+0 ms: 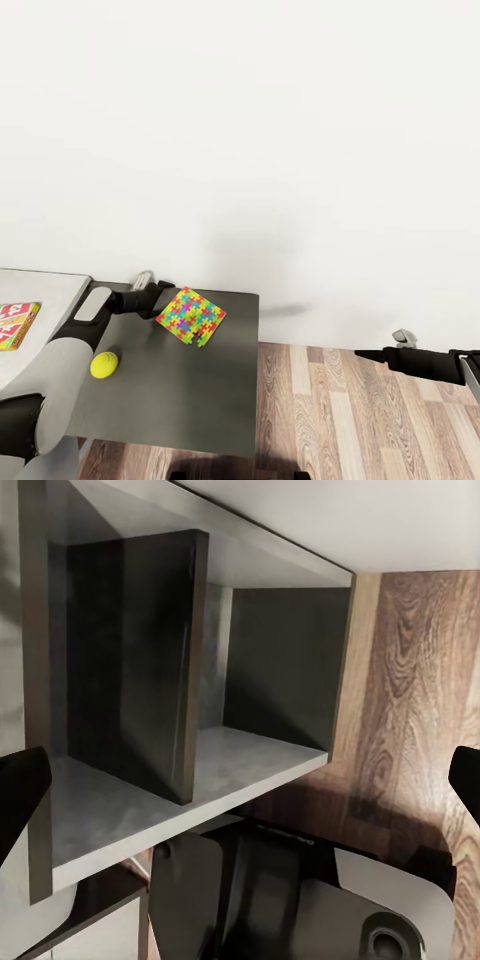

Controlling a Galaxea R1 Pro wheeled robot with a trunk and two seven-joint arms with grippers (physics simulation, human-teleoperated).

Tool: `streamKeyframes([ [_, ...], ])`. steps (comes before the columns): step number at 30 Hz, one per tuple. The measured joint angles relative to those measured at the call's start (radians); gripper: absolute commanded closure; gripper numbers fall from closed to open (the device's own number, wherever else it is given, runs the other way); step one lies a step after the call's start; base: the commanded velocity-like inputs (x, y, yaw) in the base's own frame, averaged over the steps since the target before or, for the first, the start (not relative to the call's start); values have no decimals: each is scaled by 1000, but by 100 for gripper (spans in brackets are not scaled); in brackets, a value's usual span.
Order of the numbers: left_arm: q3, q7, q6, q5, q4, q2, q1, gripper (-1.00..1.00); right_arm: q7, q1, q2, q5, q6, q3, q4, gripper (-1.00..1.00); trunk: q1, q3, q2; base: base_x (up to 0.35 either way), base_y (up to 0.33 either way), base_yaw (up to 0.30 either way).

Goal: Put all the toys in the child's room - the three board games (two on the bed and one on the table), the two jigsaw puzzles on the table, and the tennis ball on the table - inside the toy box on the table in the child's room.

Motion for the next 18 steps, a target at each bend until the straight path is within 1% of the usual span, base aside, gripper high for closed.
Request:
streamKeyframes([
  [3,-2,17,0,12,-3,-11,0,-100,0,0,0,0,0,0,0,-100,0,0,0,0,0,0],
  [7,-3,27,1,19,-3,-30,0,-100,0,0,0,0,0,0,0,-100,0,0,0,0,0,0],
  [8,-3,27,2,18,-3,-31,0,-100,0,0,0,0,0,0,1,-100,0,0,0,0,0,0],
  [15,-6,36,4,17,-6,-74,-3,-100,0,0,0,0,0,0,1,-100,0,0,0,0,0,0],
  [18,-6,37,4,18,-14,-89,-4,-100,0,0,0,0,0,0,1,-100,0,0,0,0,0,0],
])
